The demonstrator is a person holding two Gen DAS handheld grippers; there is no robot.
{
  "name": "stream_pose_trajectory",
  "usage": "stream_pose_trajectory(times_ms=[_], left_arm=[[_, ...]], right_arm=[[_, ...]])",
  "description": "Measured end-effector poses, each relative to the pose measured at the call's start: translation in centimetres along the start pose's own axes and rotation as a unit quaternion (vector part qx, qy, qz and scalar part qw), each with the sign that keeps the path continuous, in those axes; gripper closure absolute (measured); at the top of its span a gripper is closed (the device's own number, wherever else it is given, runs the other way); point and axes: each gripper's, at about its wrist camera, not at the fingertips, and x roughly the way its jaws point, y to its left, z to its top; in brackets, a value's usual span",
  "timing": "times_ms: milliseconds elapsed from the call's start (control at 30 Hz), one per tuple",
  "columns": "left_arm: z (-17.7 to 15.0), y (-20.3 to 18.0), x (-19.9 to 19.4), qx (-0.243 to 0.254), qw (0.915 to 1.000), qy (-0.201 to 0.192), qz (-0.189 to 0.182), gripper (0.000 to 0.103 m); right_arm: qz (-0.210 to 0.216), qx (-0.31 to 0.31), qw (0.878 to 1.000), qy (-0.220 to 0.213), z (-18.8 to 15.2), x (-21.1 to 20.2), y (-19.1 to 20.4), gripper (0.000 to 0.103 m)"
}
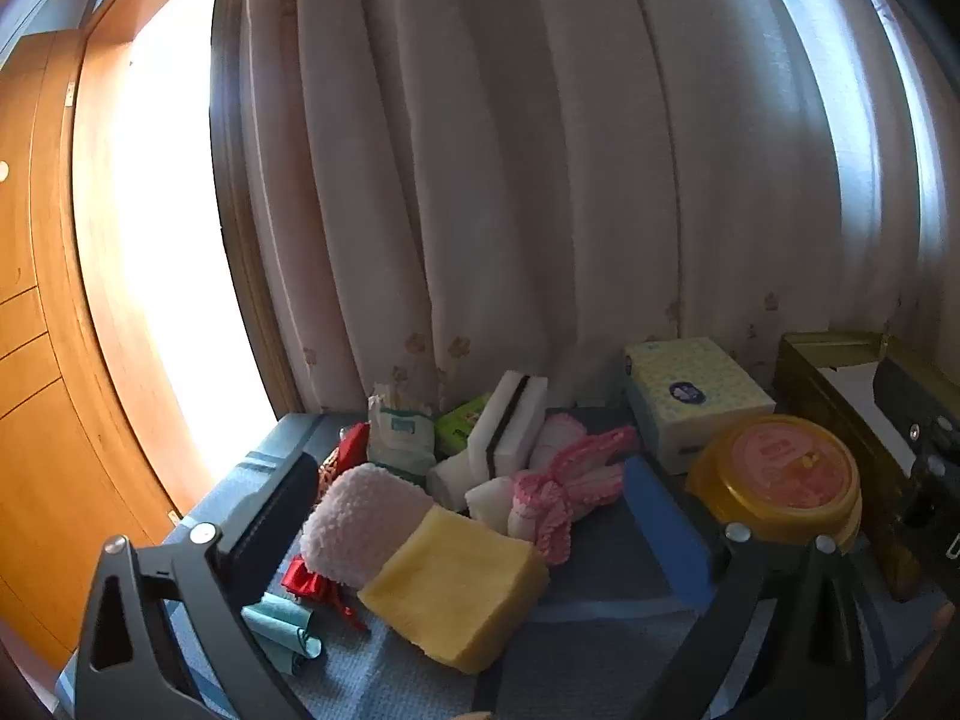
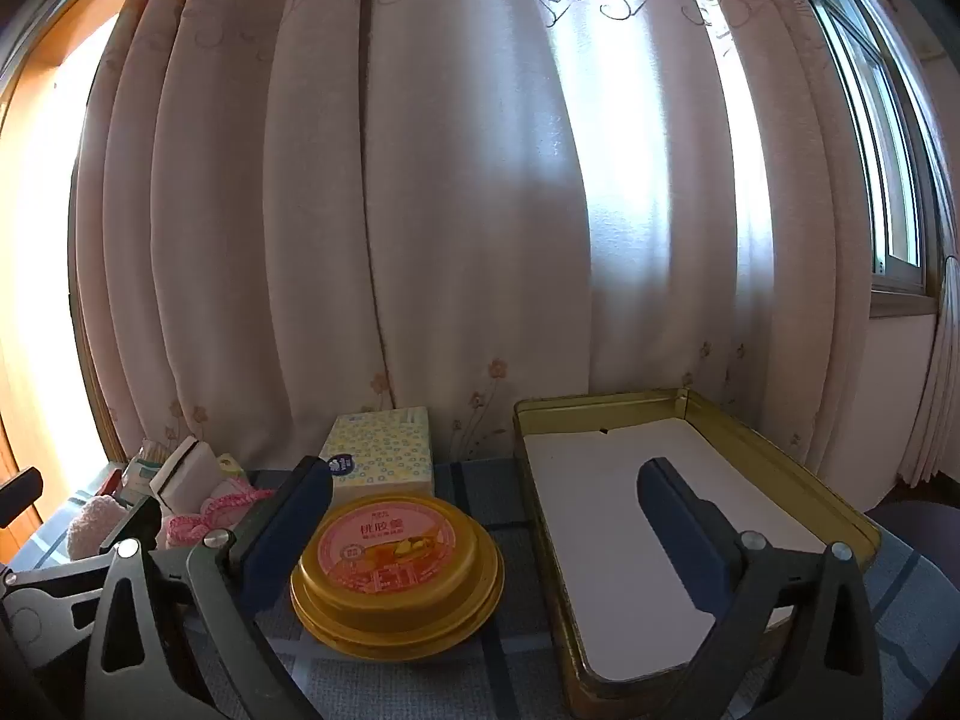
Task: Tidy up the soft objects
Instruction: 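Move the left tool toward the teal cloth beside the pile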
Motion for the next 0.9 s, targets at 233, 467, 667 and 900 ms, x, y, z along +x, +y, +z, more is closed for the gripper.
stream_pose_trajectory(times_ms=[233,467,667,900], left_arm=[[0.01,0.01,0.03,-0.009,0.9999,0.009,-0.005,0.000],[-0.25,0.00,-0.30,-0.016,0.9997,0.016,-0.009,0.000],[-0.32,-0.03,-0.02,-0.020,0.9996,0.017,-0.007,0.000],[-0.34,0.39,0.13,-0.034,0.9992,0.022,-0.005,0.000]], right_arm=[[0.000,-0.001,1.000,0.000,-0.05,0.04,0.02,0.000],[0.000,-0.002,1.000,0.002,-0.08,0.08,0.06,0.000],[0.000,-0.001,1.000,0.002,-0.14,0.06,0.01,0.000],[0.000,-0.001,1.000,0.003,-0.38,0.20,-0.06,0.000]])
